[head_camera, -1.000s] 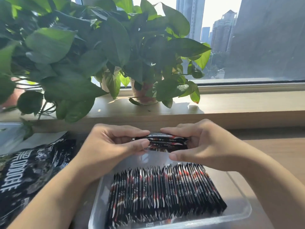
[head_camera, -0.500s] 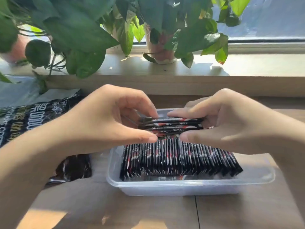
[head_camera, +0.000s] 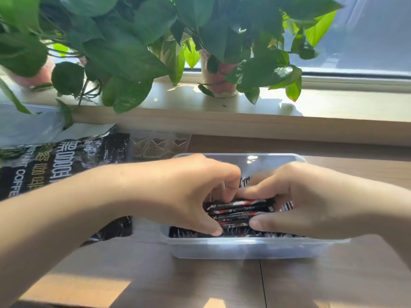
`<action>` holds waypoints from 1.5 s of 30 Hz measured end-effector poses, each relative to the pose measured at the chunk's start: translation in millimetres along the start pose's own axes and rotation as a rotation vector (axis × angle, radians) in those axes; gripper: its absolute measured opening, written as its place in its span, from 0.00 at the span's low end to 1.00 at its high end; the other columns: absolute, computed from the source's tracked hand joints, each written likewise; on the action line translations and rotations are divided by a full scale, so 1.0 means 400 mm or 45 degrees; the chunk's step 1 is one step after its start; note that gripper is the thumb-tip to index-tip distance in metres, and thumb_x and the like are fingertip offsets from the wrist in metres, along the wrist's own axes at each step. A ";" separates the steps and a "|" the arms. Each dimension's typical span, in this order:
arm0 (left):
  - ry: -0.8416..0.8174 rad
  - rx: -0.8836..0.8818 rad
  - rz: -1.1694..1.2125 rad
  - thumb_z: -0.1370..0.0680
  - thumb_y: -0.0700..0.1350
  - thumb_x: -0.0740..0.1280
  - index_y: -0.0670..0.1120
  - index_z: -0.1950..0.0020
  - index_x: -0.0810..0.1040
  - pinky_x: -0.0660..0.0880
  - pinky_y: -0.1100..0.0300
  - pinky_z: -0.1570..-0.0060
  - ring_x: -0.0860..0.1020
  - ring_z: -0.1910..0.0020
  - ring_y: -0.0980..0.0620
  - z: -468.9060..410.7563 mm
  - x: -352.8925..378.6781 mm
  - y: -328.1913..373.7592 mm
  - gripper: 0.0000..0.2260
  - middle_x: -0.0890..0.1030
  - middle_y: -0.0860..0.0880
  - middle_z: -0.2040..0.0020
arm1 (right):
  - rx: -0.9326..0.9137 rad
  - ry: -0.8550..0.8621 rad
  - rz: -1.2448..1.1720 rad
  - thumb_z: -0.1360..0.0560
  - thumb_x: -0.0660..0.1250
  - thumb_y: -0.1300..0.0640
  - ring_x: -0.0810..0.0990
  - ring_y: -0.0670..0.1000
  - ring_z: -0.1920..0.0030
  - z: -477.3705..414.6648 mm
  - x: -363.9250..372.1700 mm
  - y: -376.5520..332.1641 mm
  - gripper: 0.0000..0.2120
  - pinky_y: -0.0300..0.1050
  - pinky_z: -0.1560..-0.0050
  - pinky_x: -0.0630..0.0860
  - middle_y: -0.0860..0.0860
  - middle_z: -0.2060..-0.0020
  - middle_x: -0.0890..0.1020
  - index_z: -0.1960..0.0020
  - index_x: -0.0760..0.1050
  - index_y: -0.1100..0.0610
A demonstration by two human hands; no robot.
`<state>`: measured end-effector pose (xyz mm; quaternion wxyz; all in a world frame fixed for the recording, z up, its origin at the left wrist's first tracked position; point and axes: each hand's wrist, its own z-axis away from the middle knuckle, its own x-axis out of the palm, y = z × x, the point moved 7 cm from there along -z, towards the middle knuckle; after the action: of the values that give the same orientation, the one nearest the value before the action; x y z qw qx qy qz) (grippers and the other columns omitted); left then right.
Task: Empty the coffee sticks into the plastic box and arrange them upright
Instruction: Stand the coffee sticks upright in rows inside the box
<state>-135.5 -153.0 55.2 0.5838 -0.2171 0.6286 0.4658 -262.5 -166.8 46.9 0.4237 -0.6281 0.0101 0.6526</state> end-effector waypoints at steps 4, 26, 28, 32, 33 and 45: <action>-0.036 0.063 -0.035 0.32 0.56 0.77 0.55 0.54 0.69 0.68 0.68 0.68 0.74 0.63 0.61 -0.004 0.019 0.020 0.18 0.75 0.63 0.63 | 0.035 -0.016 -0.106 0.18 0.61 0.46 0.80 0.51 0.55 0.017 0.011 0.008 0.15 0.53 0.50 0.77 0.49 0.51 0.83 0.36 0.80 0.47; -0.251 0.106 0.141 0.26 0.49 0.75 0.54 0.48 0.85 0.76 0.67 0.57 0.82 0.58 0.61 -0.021 0.042 -0.018 0.07 0.85 0.60 0.56 | 0.094 0.041 0.089 0.21 0.66 0.50 0.80 0.43 0.53 0.001 0.027 0.011 0.10 0.35 0.52 0.73 0.43 0.52 0.86 0.46 0.85 0.51; -0.253 0.104 0.144 0.26 0.50 0.75 0.55 0.49 0.86 0.76 0.67 0.57 0.82 0.59 0.60 -0.022 0.044 -0.018 0.07 0.85 0.59 0.56 | 0.076 0.073 0.099 0.23 0.69 0.54 0.80 0.42 0.55 -0.003 0.026 0.013 0.08 0.31 0.59 0.71 0.43 0.54 0.86 0.48 0.86 0.51; -0.259 0.096 0.114 0.28 0.48 0.76 0.55 0.51 0.86 0.72 0.71 0.64 0.79 0.63 0.59 -0.026 0.054 -0.011 0.07 0.83 0.58 0.60 | 0.051 0.110 0.084 0.28 0.76 0.55 0.81 0.37 0.62 -0.003 0.013 0.016 0.08 0.26 0.64 0.69 0.40 0.59 0.86 0.50 0.87 0.45; -0.265 0.103 0.086 0.28 0.47 0.75 0.54 0.51 0.86 0.71 0.72 0.66 0.78 0.65 0.59 -0.026 0.058 -0.008 0.07 0.83 0.57 0.61 | 0.032 0.117 0.100 0.30 0.77 0.55 0.82 0.37 0.61 -0.003 0.011 0.015 0.08 0.26 0.63 0.69 0.40 0.60 0.86 0.52 0.87 0.46; -0.140 0.179 0.026 0.27 0.52 0.75 0.57 0.53 0.86 0.68 0.70 0.68 0.75 0.66 0.57 -0.022 0.013 -0.015 0.05 0.81 0.55 0.62 | 0.177 0.186 0.219 0.30 0.78 0.48 0.77 0.38 0.68 0.016 -0.036 0.019 0.03 0.29 0.66 0.71 0.35 0.71 0.81 0.59 0.86 0.45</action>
<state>-136.6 -161.8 47.4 0.6263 -0.1432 0.6291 0.4376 -274.2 -176.1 56.4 0.4068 -0.6400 0.1396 0.6367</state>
